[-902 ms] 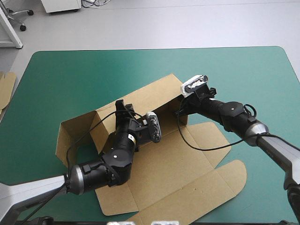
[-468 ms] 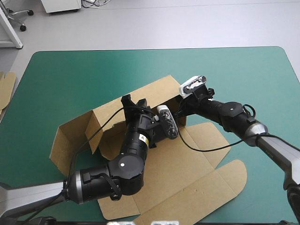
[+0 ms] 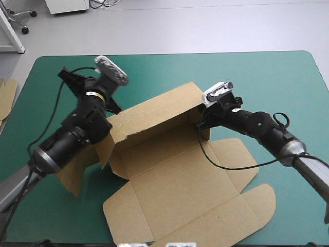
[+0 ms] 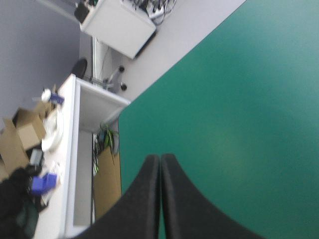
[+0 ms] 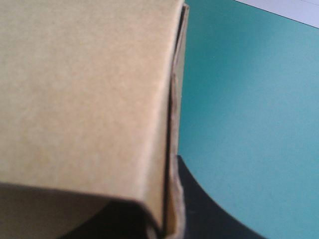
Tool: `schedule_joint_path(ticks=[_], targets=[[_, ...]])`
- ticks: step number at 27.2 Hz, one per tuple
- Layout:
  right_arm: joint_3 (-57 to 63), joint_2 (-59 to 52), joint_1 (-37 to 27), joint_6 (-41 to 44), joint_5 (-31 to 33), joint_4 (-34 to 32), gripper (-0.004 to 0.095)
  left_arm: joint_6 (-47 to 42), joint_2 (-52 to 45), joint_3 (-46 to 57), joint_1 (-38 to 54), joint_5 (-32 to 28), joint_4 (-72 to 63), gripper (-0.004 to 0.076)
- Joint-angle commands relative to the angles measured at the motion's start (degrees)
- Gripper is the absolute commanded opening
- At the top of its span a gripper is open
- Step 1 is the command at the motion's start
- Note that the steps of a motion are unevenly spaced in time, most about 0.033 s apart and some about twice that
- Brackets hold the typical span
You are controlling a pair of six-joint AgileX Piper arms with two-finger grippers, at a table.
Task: Fold the box
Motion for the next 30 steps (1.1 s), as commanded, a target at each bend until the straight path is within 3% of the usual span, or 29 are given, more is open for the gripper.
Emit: schedule_joint_path(ticks=[1, 4, 7, 10, 17, 25, 30], targets=[[-2.44, -5.29, -2.21, 13.72, 2.31, -12.00, -0.0013, 4.44, -2.77, -1.94, 11.07, -4.63, -6.98, -0.0006], [-5.49, -7.13, -3.20, 25.28, 8.60, -23.23, -0.0013, 6.96, -2.77, -1.94, 18.85, -7.60, -15.72, -0.0006], [-10.85, -7.54, -3.46, 36.37, 20.15, -35.49, -0.0012, 9.36, -2.67, -1.94, 24.12, -9.83, -21.70, -0.0006], [-16.00, -7.54, -3.46, 44.77, 26.84, -42.10, -0.0013, 11.85, -2.67, -1.83, 26.95, -10.69, -25.93, -0.0006], [-27.90, -4.28, -3.46, 47.05, 41.42, -41.60, -0.0014, 14.32, -2.57, -1.83, 27.40, -10.69, -27.18, -0.0006], [-42.41, 11.20, -3.46, 49.49, 52.45, -41.81, -0.0014, 15.59, -2.57, -1.75, 27.40, -10.81, -28.46, -0.0006], [-47.00, 20.56, -3.46, 49.76, 55.17, -41.20, -0.0014, 15.59, -2.57, -1.75, 27.40, -11.05, -28.46, -0.0006]])
